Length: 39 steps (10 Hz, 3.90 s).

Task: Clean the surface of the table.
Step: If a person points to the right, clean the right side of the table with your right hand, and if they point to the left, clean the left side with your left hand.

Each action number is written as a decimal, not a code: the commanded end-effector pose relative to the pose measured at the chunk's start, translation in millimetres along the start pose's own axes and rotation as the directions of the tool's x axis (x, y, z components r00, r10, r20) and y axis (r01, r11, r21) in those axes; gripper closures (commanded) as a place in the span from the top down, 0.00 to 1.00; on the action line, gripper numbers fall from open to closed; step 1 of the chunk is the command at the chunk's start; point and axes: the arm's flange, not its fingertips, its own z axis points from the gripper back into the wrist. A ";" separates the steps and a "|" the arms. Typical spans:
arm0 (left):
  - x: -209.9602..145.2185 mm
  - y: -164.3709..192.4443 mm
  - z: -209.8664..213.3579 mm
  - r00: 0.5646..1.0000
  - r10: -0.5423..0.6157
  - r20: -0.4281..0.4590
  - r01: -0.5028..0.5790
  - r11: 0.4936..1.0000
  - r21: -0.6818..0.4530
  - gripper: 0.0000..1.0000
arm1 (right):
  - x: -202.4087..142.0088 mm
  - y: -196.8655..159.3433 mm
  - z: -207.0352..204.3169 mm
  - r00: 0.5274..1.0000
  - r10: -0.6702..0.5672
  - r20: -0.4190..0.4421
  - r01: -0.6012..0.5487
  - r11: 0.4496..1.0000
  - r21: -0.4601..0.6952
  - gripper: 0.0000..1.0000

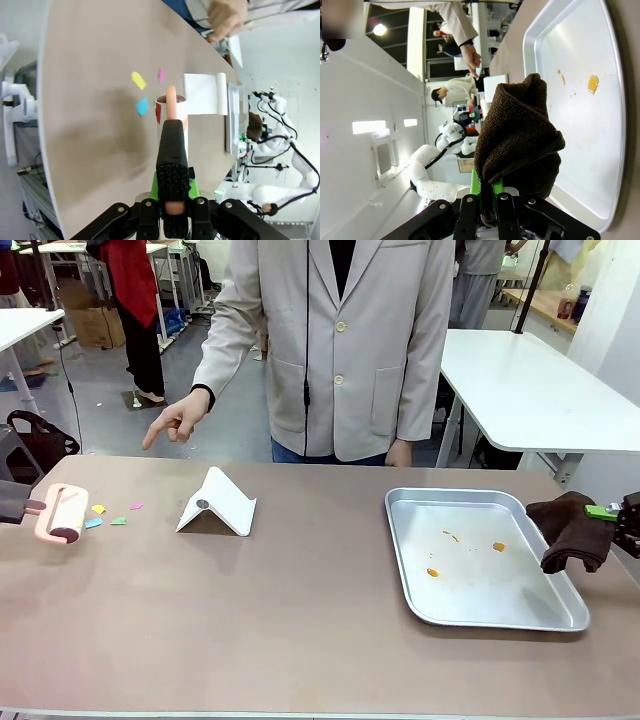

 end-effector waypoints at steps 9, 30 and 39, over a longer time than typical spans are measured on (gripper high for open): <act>18.1 20.0 -26.5 0.985 0.172 -0.012 -0.169 0.974 0.151 0.22 | 0.3 4.8 -0.4 1.000 0.009 -0.004 -0.009 1.000 -0.003 0.00; -50.0 -54.6 -4.0 0.965 -0.092 -0.246 -0.039 0.875 -0.482 0.22 | 0.3 4.8 -0.4 1.000 0.009 -0.004 -0.009 1.000 -0.003 0.00; -149.9 -36.3 0.1 0.868 -0.147 -0.474 -0.083 0.899 -0.430 0.22 | 0.3 4.8 -0.4 1.000 0.009 -0.004 -0.009 1.000 -0.003 0.00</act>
